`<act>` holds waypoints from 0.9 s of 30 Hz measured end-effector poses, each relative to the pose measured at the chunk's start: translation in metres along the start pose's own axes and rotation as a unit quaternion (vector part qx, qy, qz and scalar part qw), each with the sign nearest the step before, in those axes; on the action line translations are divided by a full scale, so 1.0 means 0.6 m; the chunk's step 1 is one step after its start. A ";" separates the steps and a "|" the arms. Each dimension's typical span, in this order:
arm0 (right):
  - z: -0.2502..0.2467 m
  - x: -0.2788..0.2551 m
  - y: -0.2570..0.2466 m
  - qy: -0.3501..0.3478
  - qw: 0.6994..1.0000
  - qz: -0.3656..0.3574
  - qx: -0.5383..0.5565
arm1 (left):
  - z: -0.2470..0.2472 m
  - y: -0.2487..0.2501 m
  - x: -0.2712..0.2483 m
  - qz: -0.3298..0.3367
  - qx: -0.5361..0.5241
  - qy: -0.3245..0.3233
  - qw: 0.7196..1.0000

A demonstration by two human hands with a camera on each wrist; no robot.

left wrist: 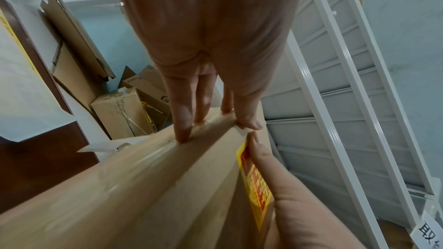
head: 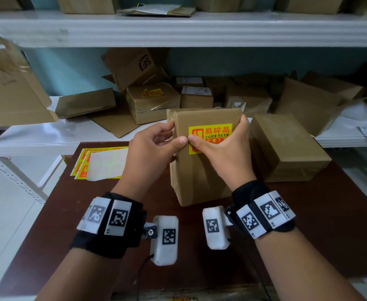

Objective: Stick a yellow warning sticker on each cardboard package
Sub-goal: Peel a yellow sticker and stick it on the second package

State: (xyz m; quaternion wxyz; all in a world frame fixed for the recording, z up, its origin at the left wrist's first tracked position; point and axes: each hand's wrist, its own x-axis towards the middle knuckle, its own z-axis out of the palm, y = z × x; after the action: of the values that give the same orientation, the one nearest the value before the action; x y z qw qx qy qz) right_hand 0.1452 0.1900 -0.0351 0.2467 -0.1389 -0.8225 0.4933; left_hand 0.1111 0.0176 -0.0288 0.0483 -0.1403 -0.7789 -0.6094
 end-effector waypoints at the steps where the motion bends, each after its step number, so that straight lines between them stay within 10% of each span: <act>1: -0.002 0.001 0.002 0.002 1.000 -0.002 0.000 | 0.000 0.000 0.000 -0.001 0.005 0.002 1.000; 27: -0.026 0.019 0.026 -0.088 0.992 -0.029 0.082 | 0.012 -0.006 -0.006 0.005 0.079 -0.043 0.996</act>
State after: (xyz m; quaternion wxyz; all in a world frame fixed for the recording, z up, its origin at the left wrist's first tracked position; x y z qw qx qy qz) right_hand 0.1436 0.2146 -0.0397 0.1977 -0.0503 -0.8016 0.5620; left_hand 0.1144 0.0233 -0.0347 0.0290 -0.1660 -0.8254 -0.5388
